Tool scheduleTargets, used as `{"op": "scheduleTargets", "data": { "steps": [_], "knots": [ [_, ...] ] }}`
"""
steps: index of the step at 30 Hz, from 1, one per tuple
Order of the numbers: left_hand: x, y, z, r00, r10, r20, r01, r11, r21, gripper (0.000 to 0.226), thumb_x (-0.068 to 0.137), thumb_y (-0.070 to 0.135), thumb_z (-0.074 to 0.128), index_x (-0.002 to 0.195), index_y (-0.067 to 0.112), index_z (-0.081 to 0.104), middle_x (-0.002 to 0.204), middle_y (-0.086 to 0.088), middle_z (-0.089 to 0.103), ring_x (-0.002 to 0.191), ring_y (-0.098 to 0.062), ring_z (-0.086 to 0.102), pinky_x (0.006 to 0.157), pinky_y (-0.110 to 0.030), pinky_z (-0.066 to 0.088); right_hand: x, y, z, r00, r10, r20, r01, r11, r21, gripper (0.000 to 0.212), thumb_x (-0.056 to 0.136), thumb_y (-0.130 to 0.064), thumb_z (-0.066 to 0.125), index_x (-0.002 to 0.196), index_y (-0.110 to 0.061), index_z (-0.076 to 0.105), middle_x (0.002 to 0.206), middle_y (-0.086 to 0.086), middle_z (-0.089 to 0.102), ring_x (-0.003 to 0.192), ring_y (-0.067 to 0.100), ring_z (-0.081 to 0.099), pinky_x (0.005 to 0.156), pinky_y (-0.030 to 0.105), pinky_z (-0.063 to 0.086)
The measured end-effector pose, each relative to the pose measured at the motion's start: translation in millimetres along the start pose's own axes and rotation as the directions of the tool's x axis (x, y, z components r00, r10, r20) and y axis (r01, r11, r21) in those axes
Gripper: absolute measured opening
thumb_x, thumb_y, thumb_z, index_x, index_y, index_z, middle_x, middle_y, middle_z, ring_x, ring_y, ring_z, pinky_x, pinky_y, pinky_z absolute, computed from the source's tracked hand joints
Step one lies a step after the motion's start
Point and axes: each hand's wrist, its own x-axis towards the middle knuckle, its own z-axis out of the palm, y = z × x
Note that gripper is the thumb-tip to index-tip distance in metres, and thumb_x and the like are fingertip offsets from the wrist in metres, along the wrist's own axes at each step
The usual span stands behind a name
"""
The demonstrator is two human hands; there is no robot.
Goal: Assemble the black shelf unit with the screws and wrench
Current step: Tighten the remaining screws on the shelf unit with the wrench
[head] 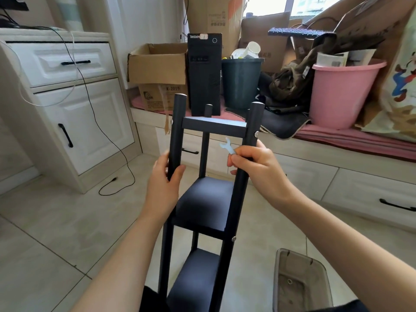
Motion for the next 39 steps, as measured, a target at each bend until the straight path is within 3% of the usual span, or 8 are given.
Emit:
{"op": "scheduleTargets", "data": {
  "steps": [10, 15, 18, 20, 22, 30, 36, 39],
  "knots": [
    [-1, -1, 3, 0.999, -0.049, -0.01, 0.048, 0.991, -0.121, 0.033, 0.103, 0.013, 0.054, 0.123, 0.039, 0.054, 0.094, 0.004, 0.06, 0.085, -0.009, 0.06, 0.073, -0.014, 0.047, -5, -6, 9, 0.993, -0.115, 0.02, 0.116, 0.989, -0.096, 0.029, 0.094, -0.007, 0.061, 0.072, -0.022, 0.071, 0.102, 0.001, 0.049, 0.096, 0.024, 0.057, 0.088, 0.045, 0.054],
    [-6, 13, -5, 0.975, 0.035, -0.22, 0.025, 0.965, 0.262, 0.068, 0.094, 0.004, 0.063, 0.154, 0.021, 0.037, 0.127, -0.003, 0.042, 0.118, -0.013, 0.045, 0.101, -0.021, 0.036, -2, -23, 21, 1.0, 0.001, 0.025, 0.006, 0.966, -0.259, 0.026, 0.096, -0.019, 0.059, 0.075, -0.029, 0.072, 0.097, -0.012, 0.044, 0.092, 0.0, 0.047, 0.075, 0.001, 0.034],
    [-29, 31, 6, 0.983, 0.069, -0.169, -0.04, 0.985, 0.167, 0.051, 0.085, -0.004, 0.06, 0.128, 0.023, 0.058, 0.113, 0.007, 0.056, 0.104, -0.006, 0.057, 0.088, -0.01, 0.042, 2, -31, 31, 0.996, 0.014, 0.083, 0.011, 0.956, -0.292, 0.023, 0.095, -0.018, 0.058, 0.082, -0.023, 0.076, 0.097, -0.005, 0.046, 0.092, 0.009, 0.048, 0.075, 0.01, 0.036],
    [-43, 38, 14, 0.983, -0.134, 0.129, 0.13, 0.991, 0.038, 0.041, 0.084, -0.002, 0.062, 0.112, 0.027, 0.062, 0.099, 0.011, 0.068, 0.096, -0.002, 0.065, 0.078, -0.013, 0.048, 6, -36, 39, 0.993, 0.036, 0.109, -0.002, 0.957, -0.291, 0.022, 0.096, -0.018, 0.057, 0.084, -0.02, 0.076, 0.098, 0.001, 0.046, 0.093, 0.013, 0.047, 0.073, 0.009, 0.034],
    [-51, 39, 19, 0.89, -0.253, 0.38, 0.261, 0.965, 0.031, 0.033, 0.086, 0.006, 0.065, 0.11, 0.029, 0.06, 0.098, 0.011, 0.073, 0.092, -0.001, 0.068, 0.073, -0.015, 0.054, 10, -41, 47, 0.993, 0.069, 0.099, -0.038, 0.957, -0.287, 0.024, 0.097, -0.018, 0.055, 0.083, -0.021, 0.075, 0.096, -0.002, 0.042, 0.087, 0.01, 0.045, 0.065, 0.007, 0.032],
    [-51, 35, 31, 0.899, -0.22, 0.38, 0.219, 0.975, 0.046, 0.018, 0.101, 0.024, 0.059, 0.117, 0.026, 0.051, 0.097, 0.0, 0.068, 0.083, -0.007, 0.073, 0.08, -0.025, 0.058, 19, -41, 53, 0.992, 0.074, 0.103, -0.046, 0.966, -0.255, 0.026, 0.098, -0.019, 0.054, 0.081, -0.029, 0.071, 0.098, -0.006, 0.039, 0.081, 0.007, 0.044, 0.063, 0.014, 0.031],
    [-46, 32, 27, 0.886, -0.227, 0.404, 0.236, 0.971, 0.029, 0.012, 0.102, 0.025, 0.057, 0.108, 0.032, 0.049, 0.087, -0.003, 0.067, 0.079, -0.01, 0.072, 0.064, -0.016, 0.056, 19, -31, 26, 0.992, 0.017, 0.128, -0.008, 0.997, -0.071, 0.024, 0.095, -0.019, 0.06, 0.08, -0.027, 0.076, 0.099, -0.004, 0.059, 0.107, 0.015, 0.057, 0.095, 0.041, 0.05],
    [-44, 32, 23, 0.889, -0.215, 0.404, 0.22, 0.975, 0.035, 0.011, 0.102, 0.025, 0.056, 0.106, 0.032, 0.048, 0.088, -0.004, 0.067, 0.079, -0.009, 0.071, 0.062, -0.016, 0.055, 17, -23, 11, 0.996, 0.011, 0.085, -0.007, 0.999, -0.054, 0.024, 0.094, -0.021, 0.061, 0.081, -0.033, 0.078, 0.106, 0.0, 0.06, 0.105, 0.018, 0.06, 0.096, 0.047, 0.051]
  ]
}}
